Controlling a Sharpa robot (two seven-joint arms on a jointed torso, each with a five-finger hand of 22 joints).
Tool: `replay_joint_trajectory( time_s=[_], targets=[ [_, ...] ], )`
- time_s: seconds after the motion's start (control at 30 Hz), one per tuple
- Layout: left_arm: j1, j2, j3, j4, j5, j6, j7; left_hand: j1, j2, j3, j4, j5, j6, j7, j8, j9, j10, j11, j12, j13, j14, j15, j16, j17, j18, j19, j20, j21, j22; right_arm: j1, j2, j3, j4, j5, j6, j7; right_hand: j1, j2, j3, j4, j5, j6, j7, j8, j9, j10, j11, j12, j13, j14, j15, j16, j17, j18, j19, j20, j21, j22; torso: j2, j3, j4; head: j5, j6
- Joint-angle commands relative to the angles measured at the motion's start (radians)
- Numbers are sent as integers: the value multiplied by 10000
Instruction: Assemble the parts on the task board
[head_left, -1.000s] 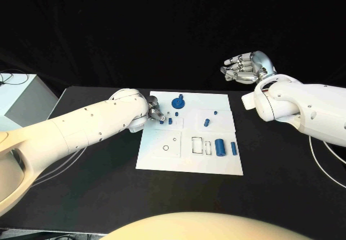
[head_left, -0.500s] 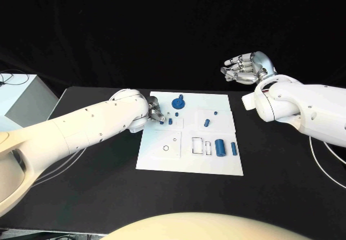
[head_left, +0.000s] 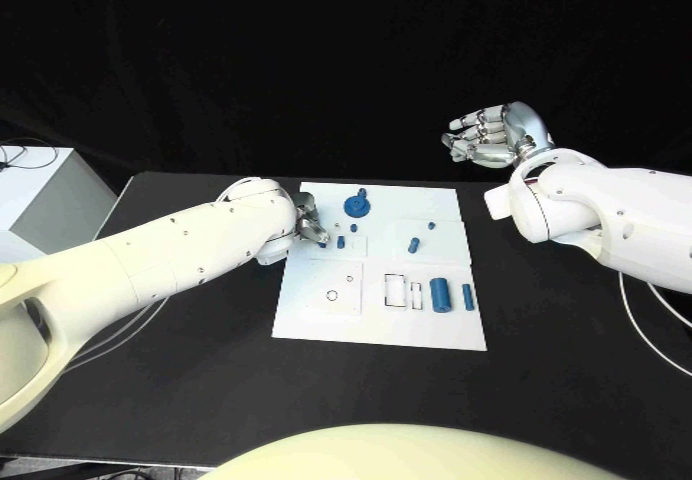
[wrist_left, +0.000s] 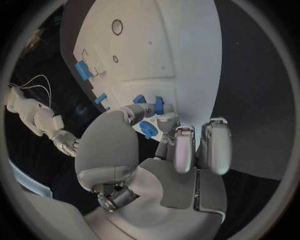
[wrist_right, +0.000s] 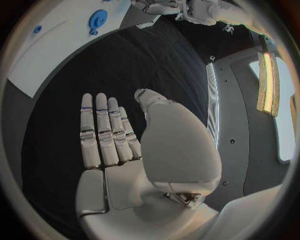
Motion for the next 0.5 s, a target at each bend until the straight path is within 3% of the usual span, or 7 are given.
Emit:
replay_joint_trajectory(
  time_s=[0.03, 0.5],
  targets=[
    [-94, 29, -57, 27, -163, 347, -33, 310, 176, 1367, -1322, 35, 90, -23, 35, 16, -31, 5, -36, 6, 1037, -28, 33, 2635, -51, 48, 6, 33, 651, -2, -3, 3, 9, -41, 106, 97, -82, -11, 33, -25, 37, -25, 119, -48, -15, -52, -8, -59, -7, -8, 54, -26, -9, 140, -75, -13, 6, -8, 4, -4, 0, 5, 5],
    [-95, 21, -57, 47, -294, 310, -57, 325, 180, 1385, -1337, 34, 102, -20, 36, 15, -9, 8, -13, 44, 1037, -26, 33, 2635, -56, 63, 7, 44, 673, -2, 2, 3, 6, -41, 119, 101, -82, -11, 33, -25, 37, -25, 119, -48, -15, -52, -8, -59, -7, -8, 54, -26, -9, 140, -75, -13, 6, -8, 13, 4, -9, 11, -7]
  ],
)
